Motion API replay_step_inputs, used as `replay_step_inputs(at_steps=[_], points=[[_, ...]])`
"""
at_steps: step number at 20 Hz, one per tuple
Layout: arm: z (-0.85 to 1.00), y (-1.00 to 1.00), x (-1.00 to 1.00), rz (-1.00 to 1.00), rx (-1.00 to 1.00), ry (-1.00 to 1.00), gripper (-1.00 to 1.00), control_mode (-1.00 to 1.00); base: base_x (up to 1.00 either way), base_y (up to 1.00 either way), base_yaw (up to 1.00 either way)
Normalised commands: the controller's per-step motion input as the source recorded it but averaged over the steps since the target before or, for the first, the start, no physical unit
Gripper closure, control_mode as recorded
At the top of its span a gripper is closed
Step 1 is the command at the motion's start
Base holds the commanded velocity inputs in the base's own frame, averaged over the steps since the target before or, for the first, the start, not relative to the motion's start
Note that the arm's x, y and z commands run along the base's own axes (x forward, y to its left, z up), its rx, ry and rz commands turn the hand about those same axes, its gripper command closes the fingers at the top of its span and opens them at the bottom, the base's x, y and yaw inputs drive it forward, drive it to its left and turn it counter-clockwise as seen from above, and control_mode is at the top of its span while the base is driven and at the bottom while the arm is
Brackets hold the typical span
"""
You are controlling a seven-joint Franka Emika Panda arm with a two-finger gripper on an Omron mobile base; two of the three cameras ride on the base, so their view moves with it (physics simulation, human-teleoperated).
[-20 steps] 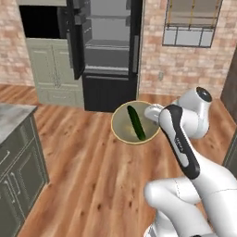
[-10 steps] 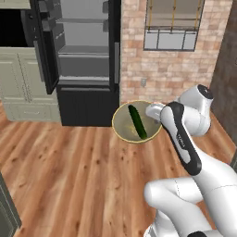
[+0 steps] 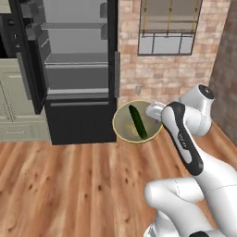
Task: Move the glass cup from next to the sink to the open cabinet. Then, move the bowl with the cucumber to the fridge to clear the area for faucet cleaning.
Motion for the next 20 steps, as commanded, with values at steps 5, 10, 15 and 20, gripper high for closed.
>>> replay_step_inputs(at_steps=[5,10,15,20], points=[[0.00,0.00,0.00,0.00,0.00,0.00,1.00,1.00,1.00,0.83,-0.23],[0.00,0.00,0.00,0.00,0.00,0.00,1.00,1.00,1.00,0.81,-0.24],[0.00,0.00,0.00,0.00,0.00,0.00,1.00,1.00,1.00,0.50,-0.22],[0.00,0.00,0.00,0.00,0.00,0.00,1.00,1.00,1.00,0.33,-0.17]])
